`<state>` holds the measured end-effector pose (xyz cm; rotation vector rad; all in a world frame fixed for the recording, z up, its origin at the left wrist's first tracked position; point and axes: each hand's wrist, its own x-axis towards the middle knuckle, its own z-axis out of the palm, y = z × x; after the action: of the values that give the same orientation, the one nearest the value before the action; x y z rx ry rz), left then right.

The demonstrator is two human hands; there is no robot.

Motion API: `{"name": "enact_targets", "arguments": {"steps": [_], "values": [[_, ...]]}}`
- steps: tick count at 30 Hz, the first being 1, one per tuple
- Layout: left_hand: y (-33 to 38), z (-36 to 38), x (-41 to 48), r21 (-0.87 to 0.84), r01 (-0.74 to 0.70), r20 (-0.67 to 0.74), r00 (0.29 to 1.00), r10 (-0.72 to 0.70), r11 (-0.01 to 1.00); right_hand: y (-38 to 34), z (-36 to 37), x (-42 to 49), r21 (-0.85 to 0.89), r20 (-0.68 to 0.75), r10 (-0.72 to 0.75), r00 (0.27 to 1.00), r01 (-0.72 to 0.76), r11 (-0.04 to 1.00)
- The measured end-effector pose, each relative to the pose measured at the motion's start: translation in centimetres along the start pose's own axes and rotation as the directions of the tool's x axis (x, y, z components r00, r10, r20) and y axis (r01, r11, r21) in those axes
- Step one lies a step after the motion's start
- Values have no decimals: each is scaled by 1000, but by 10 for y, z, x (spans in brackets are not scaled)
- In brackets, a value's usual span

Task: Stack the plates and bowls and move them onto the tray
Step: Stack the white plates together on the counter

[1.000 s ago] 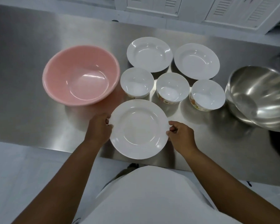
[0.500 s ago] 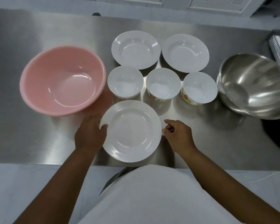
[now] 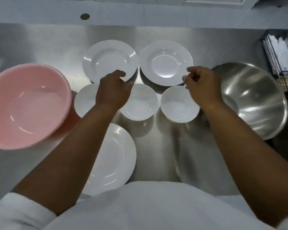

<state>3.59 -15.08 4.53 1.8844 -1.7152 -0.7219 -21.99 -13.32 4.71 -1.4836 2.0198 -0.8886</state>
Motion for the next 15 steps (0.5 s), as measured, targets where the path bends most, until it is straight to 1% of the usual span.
{"name": "enact_targets", "arguments": {"steps": [3, 6, 8, 11, 13, 15], "values": [[27, 26, 45, 51, 49, 50, 997, -52, 997, 4, -9, 67, -104, 17, 15, 1000, -13, 994], [39, 53, 83, 151, 91, 77, 992, -103, 984, 11, -7, 123, -242, 58, 9, 998, 5, 970], [42, 70, 103, 217, 126, 104, 983, -151, 968, 19, 0, 154, -399, 144, 20, 989, 40, 916], [42, 91, 122, 329, 132, 162, 968, -193, 935, 32, 14, 187, -601, 301, 92, 949, 114, 791], [42, 101, 126, 352, 149, 171, 960, -220, 924, 40, 23, 199, -673, 371, 130, 919, 170, 720], [43, 109, 127, 365, 152, 159, 962, -222, 918, 43, 30, 207, -704, 402, 149, 903, 201, 681]]}}
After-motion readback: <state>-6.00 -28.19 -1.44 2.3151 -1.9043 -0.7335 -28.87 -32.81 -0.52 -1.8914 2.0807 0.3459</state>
